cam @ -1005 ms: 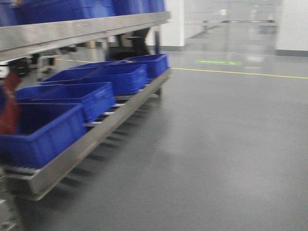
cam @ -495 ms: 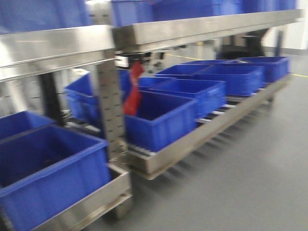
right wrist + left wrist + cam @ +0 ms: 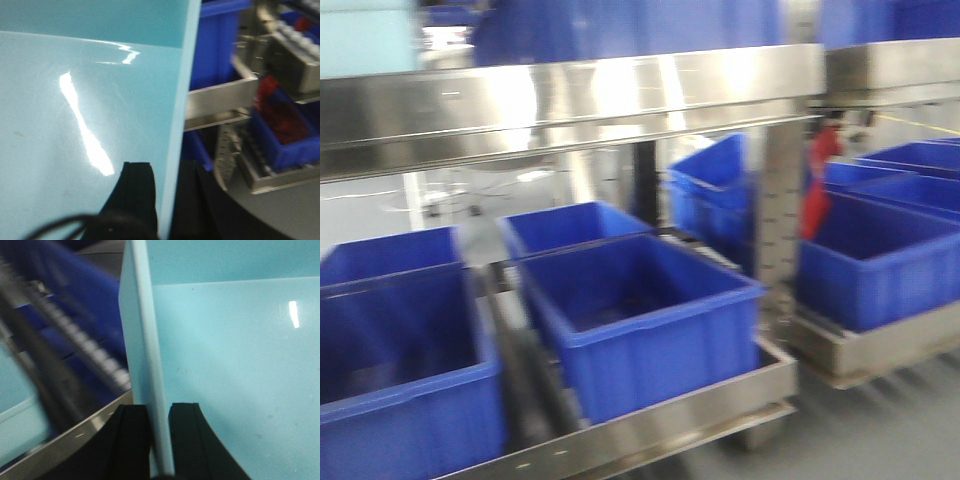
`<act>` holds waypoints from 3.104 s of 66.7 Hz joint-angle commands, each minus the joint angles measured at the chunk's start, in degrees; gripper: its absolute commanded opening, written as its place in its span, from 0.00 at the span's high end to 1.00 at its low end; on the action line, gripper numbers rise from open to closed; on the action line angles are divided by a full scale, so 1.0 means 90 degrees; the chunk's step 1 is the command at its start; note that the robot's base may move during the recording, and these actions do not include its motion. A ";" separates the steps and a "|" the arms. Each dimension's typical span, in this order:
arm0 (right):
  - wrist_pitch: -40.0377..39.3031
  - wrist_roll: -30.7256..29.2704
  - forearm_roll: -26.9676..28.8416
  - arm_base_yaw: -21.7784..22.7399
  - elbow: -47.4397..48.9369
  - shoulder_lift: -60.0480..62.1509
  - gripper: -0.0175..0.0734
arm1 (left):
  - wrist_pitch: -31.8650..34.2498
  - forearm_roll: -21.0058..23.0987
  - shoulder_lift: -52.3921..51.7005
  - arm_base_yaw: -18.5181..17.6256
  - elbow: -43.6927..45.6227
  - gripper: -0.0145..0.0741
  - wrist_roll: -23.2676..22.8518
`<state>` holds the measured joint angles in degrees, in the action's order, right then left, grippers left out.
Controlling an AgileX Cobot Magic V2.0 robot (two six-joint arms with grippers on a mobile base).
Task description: Move two blue bins to right shelf middle
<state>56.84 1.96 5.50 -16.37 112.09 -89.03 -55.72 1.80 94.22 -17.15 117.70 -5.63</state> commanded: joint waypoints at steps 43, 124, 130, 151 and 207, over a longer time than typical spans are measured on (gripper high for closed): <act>-0.0252 -0.0107 0.0086 -0.0007 0.0054 0.0045 0.97 | 0.0319 0.0173 -0.0089 -0.0017 0.0083 0.96 0.0102; -0.0252 -0.0107 0.0086 -0.0007 0.0054 0.0045 0.97 | 0.0319 0.0173 -0.0089 -0.0017 0.0083 0.96 0.0102; -0.0252 -0.0107 0.0086 -0.0007 0.0054 0.0045 0.97 | 0.0319 0.0173 -0.0089 -0.0017 0.0083 0.96 0.0102; -0.0264 -0.0107 0.0086 -0.0007 0.0054 0.0045 0.97 | 0.0319 0.0173 -0.0089 -0.0017 0.0083 0.96 0.0102; -0.0264 -0.0107 0.0086 -0.0007 0.0054 0.0045 0.97 | 0.0319 0.0173 -0.0089 -0.0017 0.0083 0.96 0.0102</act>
<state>56.84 1.96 5.60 -16.37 112.09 -89.03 -55.50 1.65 94.22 -17.15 117.70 -5.63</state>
